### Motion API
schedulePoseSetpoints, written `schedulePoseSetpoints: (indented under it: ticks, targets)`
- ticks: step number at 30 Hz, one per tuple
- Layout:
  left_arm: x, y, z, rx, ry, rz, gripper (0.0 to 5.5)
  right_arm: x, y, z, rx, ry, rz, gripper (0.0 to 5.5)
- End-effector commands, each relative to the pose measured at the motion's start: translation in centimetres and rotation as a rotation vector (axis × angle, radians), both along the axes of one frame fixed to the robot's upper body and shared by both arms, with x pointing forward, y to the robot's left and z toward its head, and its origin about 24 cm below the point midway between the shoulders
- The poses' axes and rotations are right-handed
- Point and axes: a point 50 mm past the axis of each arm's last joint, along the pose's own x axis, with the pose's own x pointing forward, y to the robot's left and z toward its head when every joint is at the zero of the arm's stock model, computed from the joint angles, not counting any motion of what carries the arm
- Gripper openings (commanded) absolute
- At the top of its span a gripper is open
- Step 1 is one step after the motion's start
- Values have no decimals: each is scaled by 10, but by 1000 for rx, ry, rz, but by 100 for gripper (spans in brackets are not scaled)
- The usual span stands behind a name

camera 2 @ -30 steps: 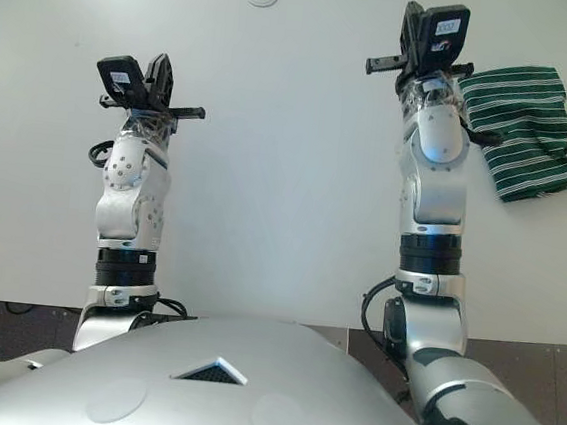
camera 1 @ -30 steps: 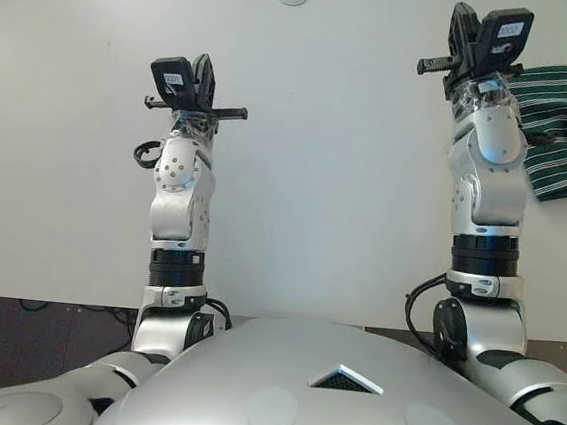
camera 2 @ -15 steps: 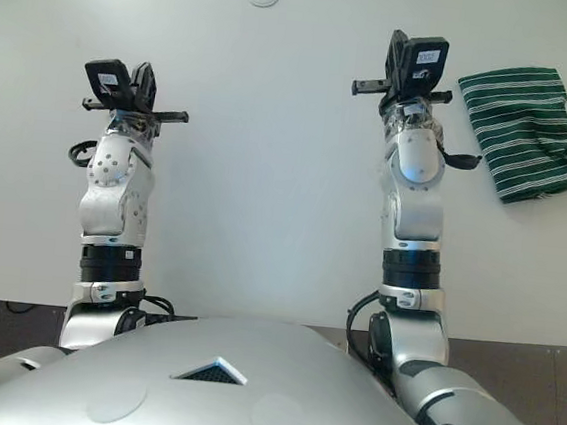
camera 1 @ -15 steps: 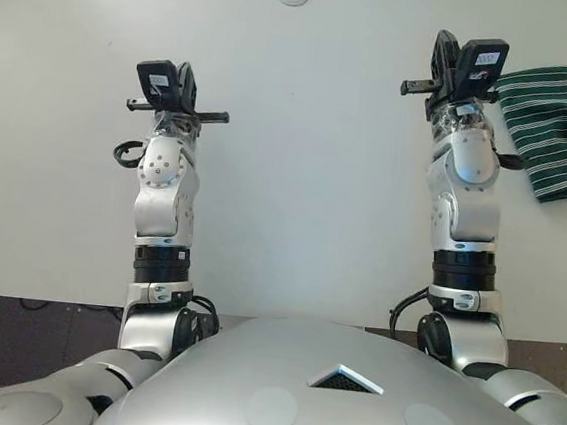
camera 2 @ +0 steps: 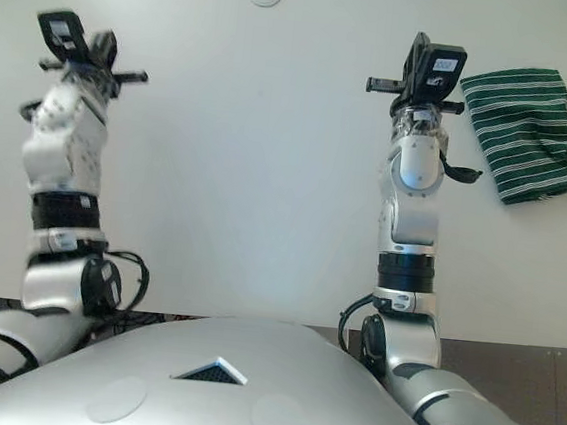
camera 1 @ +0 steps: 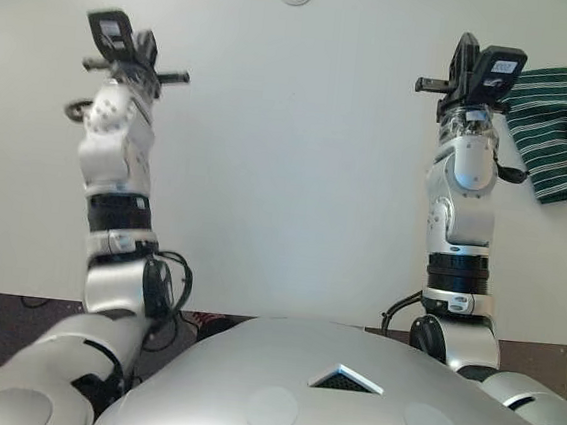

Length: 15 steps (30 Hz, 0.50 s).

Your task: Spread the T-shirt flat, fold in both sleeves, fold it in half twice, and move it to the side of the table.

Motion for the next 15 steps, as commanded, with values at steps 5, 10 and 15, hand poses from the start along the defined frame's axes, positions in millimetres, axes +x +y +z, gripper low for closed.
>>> schedulePoseSetpoints:
  ticks: [5,10,15]
  targets:
    - [-23,2,-21,29,-15,4,2,9,8,4,-5,-15,24,0]
    - [-41,-17,-35,-7,-30,11,2,9,8,1,-14,0,40,0]
    - [-42,-36,-33,-38,-89,14,2,13,12,5,-28,-3,77,0]
